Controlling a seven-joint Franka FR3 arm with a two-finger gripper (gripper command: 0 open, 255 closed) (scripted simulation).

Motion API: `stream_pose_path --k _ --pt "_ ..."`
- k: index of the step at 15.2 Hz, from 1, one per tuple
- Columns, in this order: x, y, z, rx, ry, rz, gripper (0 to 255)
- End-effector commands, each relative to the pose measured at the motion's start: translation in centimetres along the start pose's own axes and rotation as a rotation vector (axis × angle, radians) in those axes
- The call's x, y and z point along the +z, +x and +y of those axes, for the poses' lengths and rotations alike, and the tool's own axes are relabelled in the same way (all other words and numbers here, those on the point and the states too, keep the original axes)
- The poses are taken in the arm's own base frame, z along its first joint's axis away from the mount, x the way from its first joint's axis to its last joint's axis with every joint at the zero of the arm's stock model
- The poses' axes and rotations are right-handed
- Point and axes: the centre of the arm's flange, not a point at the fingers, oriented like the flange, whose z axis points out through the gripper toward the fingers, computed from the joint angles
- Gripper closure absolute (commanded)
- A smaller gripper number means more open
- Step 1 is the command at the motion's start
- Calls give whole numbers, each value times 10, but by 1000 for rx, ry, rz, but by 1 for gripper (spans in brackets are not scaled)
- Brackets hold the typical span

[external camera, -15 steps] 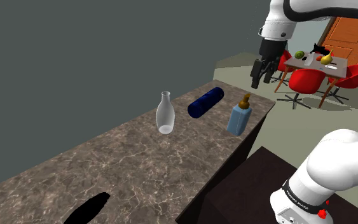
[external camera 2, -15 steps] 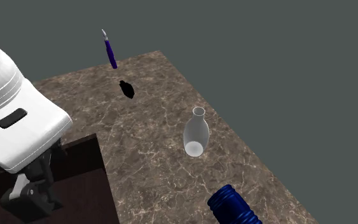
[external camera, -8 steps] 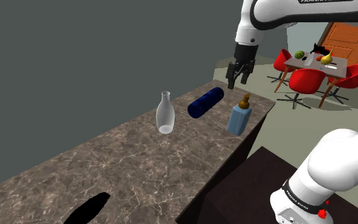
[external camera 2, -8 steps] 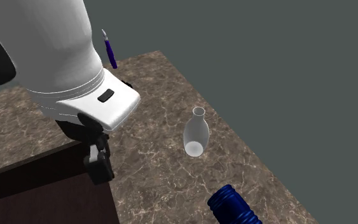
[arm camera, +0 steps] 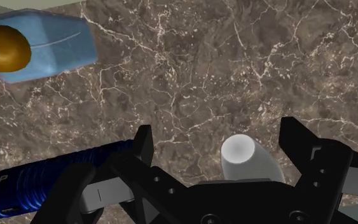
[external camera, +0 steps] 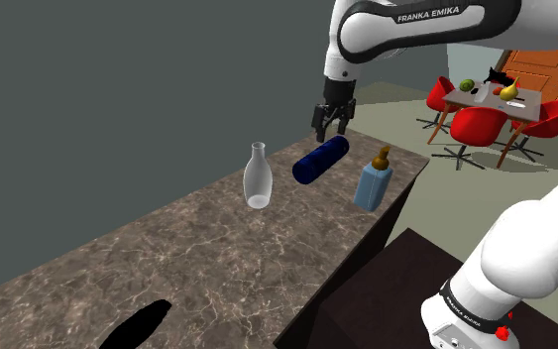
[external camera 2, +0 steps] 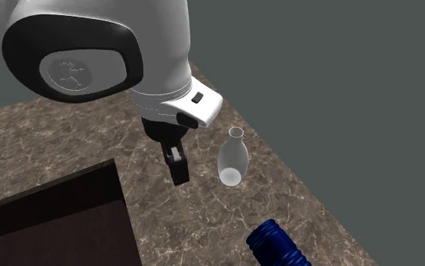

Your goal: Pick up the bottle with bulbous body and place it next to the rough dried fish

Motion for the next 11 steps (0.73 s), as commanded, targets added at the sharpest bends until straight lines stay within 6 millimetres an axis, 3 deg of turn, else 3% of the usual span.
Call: stream_pose_path --k 1,11 --pt "5 24 -10 -5 1 4 0" --pt "41 137 -63 -31 0 21 0"
